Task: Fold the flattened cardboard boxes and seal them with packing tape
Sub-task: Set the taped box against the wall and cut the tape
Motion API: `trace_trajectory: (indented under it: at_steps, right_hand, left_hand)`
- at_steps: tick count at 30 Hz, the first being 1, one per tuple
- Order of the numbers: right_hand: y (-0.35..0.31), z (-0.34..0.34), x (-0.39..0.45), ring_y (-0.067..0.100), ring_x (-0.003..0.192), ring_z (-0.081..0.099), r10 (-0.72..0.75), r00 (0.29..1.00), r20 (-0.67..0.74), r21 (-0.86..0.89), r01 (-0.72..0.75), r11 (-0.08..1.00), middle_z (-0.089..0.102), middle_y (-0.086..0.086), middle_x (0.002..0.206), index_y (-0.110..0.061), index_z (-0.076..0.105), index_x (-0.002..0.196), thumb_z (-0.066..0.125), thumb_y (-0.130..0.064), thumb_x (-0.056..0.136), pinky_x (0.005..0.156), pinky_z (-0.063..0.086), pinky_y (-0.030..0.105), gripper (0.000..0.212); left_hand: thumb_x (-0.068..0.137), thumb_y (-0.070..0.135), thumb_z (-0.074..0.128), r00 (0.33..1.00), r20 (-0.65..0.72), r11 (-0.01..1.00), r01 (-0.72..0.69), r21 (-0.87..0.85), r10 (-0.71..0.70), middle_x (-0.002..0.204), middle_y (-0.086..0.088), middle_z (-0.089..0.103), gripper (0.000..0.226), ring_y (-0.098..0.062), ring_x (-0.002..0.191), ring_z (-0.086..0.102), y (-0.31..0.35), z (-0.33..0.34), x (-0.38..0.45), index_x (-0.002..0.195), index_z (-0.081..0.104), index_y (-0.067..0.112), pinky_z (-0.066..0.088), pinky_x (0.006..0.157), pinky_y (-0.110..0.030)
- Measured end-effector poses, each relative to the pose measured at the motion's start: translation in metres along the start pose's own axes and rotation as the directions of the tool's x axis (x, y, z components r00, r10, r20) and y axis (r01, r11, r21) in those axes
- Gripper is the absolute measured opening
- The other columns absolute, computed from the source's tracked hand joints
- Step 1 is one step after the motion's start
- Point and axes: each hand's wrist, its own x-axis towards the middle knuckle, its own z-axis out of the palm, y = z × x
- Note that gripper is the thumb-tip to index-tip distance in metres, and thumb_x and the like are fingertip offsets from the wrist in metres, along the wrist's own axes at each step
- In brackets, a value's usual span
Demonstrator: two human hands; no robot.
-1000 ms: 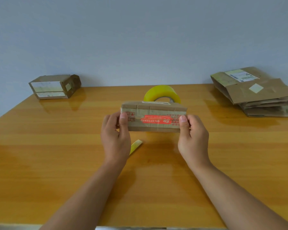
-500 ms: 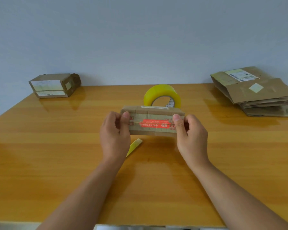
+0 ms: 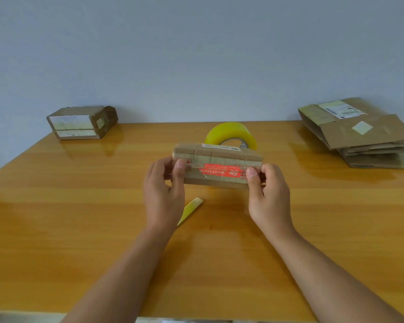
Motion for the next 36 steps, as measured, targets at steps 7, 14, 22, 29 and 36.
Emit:
trace_trajectory:
  at_steps: [7,14,22,29,36]
  right_hand:
    - [-0.001,0.0,-0.001,0.005,0.078,0.051,-0.008,1.0,0.008,0.057,0.008,0.998,0.05,-0.004,0.085,-0.014,0.053,0.088,0.057,-0.041,0.095,0.059,0.039,0.011,0.028]
    - [0.005,-0.004,-0.001,0.005,0.074,0.051,-0.003,1.0,0.009,0.046,0.003,0.999,0.053,-0.004,0.084,-0.012,0.061,0.091,0.044,-0.032,0.1,0.063,0.037,0.009,0.027]
    - [-0.022,0.004,-0.009,0.004,0.073,0.049,-0.181,0.983,0.043,0.056,0.178,0.982,0.056,-0.005,0.087,-0.008,0.063,0.098,0.051,-0.027,0.1,0.06,0.039,0.016,0.023]
    - [-0.066,0.013,-0.016,0.017,0.077,0.06,-0.312,0.911,0.27,0.018,0.319,0.948,0.06,0.001,0.111,-0.031,0.028,0.154,0.055,-0.034,0.1,0.054,0.052,0.028,0.061]
    - [-0.096,0.034,-0.003,0.021,0.076,0.052,-0.27,0.861,0.431,-0.103,0.344,0.933,0.051,0.003,0.1,-0.028,0.04,0.147,0.049,-0.027,0.103,0.052,0.038,0.028,0.045]
  left_hand:
    - [0.096,0.032,0.062,0.999,0.035,0.998,0.0,0.071,-0.003,0.109,0.004,0.054,0.037,0.004,0.095,0.05,0.001,0.002,0.0,0.127,0.057,0.012,0.043,0.079,-0.01]
    - [0.104,0.024,0.047,0.996,0.042,0.994,-0.075,0.076,0.072,0.097,0.007,0.051,0.026,-0.001,0.091,0.049,0.007,-0.004,-0.001,0.123,0.063,0.016,0.042,0.073,-0.022]
    - [0.103,0.013,0.049,0.994,-0.024,0.986,0.111,0.121,-0.109,0.111,0.009,0.063,0.041,-0.012,0.103,0.058,0.01,-0.044,-0.023,0.143,0.049,0.021,0.042,0.075,-0.019]
    - [0.096,0.027,0.063,0.998,0.052,0.941,0.007,0.338,-0.026,0.134,0.003,0.051,0.069,-0.015,0.115,0.053,0.012,-0.089,-0.034,0.15,0.023,0.046,0.053,0.087,-0.035]
    - [0.098,0.035,0.057,0.995,0.103,0.869,-0.04,0.493,-0.013,0.115,0.002,0.036,0.067,-0.018,0.095,0.05,0.0,-0.116,-0.026,0.15,0.02,0.053,0.05,0.077,-0.034]
